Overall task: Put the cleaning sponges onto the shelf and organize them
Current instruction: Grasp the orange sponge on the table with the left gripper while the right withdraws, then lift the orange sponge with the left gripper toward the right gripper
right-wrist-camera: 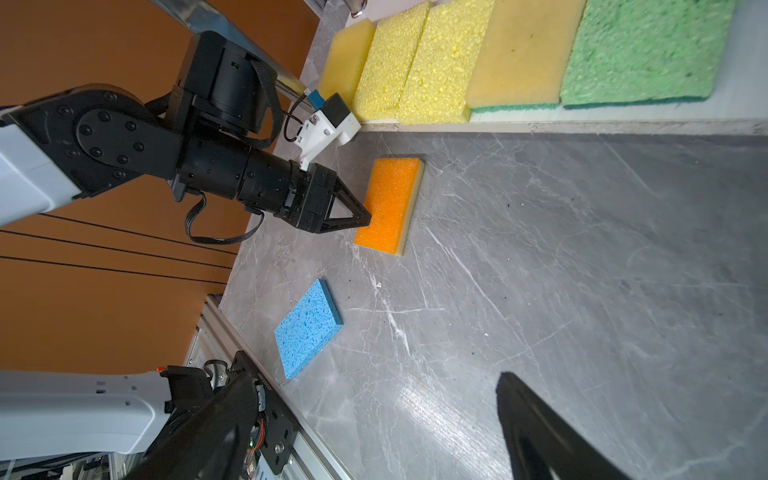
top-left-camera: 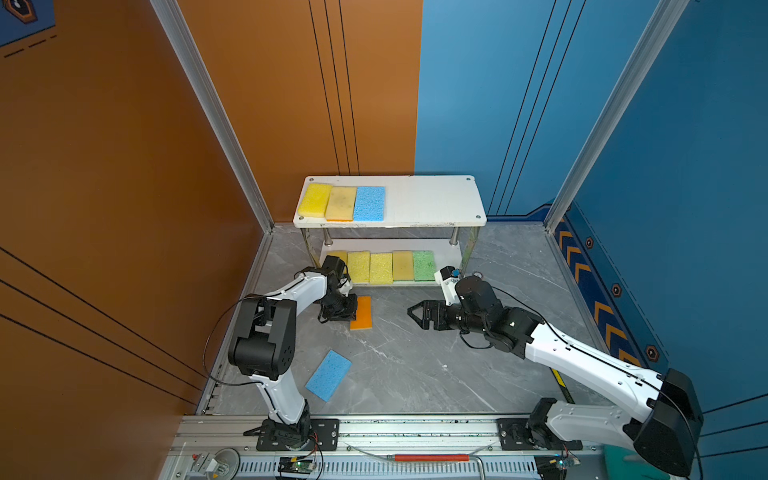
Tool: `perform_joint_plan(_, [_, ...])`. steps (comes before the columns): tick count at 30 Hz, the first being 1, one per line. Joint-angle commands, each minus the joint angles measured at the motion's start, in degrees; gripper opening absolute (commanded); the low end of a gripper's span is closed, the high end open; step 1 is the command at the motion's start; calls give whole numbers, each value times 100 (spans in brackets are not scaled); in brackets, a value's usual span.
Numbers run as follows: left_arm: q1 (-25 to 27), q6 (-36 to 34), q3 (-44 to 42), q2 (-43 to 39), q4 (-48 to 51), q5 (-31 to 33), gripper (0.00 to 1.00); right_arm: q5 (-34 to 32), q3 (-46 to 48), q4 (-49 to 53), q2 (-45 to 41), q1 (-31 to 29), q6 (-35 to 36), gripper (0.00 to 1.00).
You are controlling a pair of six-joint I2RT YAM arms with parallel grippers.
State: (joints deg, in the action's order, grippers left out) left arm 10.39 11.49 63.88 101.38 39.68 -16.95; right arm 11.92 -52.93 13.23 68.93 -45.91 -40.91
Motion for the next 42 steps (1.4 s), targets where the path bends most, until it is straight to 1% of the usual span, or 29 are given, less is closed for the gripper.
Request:
perform_joint_plan(1, [75, 24, -74, 104, 136, -357, 6, -33, 93, -90, -135, 47, -73, 92])
perform_joint_plan(6, [248, 307, -265, -363, 22, -763, 4, 186, 107, -90, 18, 60, -67, 92])
perform_joint_plan(8, [312, 637, -445, -739, -249, -1080, 4, 287, 123, -123, 176, 38, -58, 91])
perform_joint_plan(11, [487, 1230, -1044, -1362, -778, -1425, 4, 431, 175, -280, 424, -20, -82, 90])
perform_joint_plan(16, [938, 2238, -1836, -2409, -1833, -1566, 4, 574, 130, -473, 958, -200, -96, 85])
perform_joint_plan(21, [1214, 2818, -2359, -3045, -2389, -1535, 4, 544, 78, -698, 1236, -338, -139, 79])
perform_joint_plan(23, [1259, 2902, -2454, -3225, -2452, -1499, 4, 507, 70, -724, 1276, -345, -175, 74])
perform_joint_plan(27, [1298, 2974, -2581, -3482, -2452, -1396, 4, 461, 115, -767, 1248, -356, -242, 70])
perform_joint_plan(30, [1299, 2992, -2608, -3546, -2456, -1341, 4, 451, 107, -765, 1255, -391, -282, 62])
perform_joint_plan(33, [1306, 3026, -2591, -3581, -2452, -1310, 4, 434, 93, -738, 1281, -430, -278, 60])
perform_joint_plan(34, [1315, 3034, -2584, -3584, -2455, -1304, 4, 419, 82, -714, 1295, -434, -280, 58])
perform_joint_plan(37, [1325, 3050, -2573, -3607, -2456, -1310, 4, 369, 79, -688, 1305, -432, -259, 56])
perform_joint_plan(39, [1327, 3061, -2573, -3621, -2456, -1307, 4, 338, 63, -659, 1325, -428, -256, 52])
perform_joint_plan(42, [1336, 3085, -2569, -3634, -2452, -1321, 4, 324, 42, -663, 1372, -427, -251, 50])
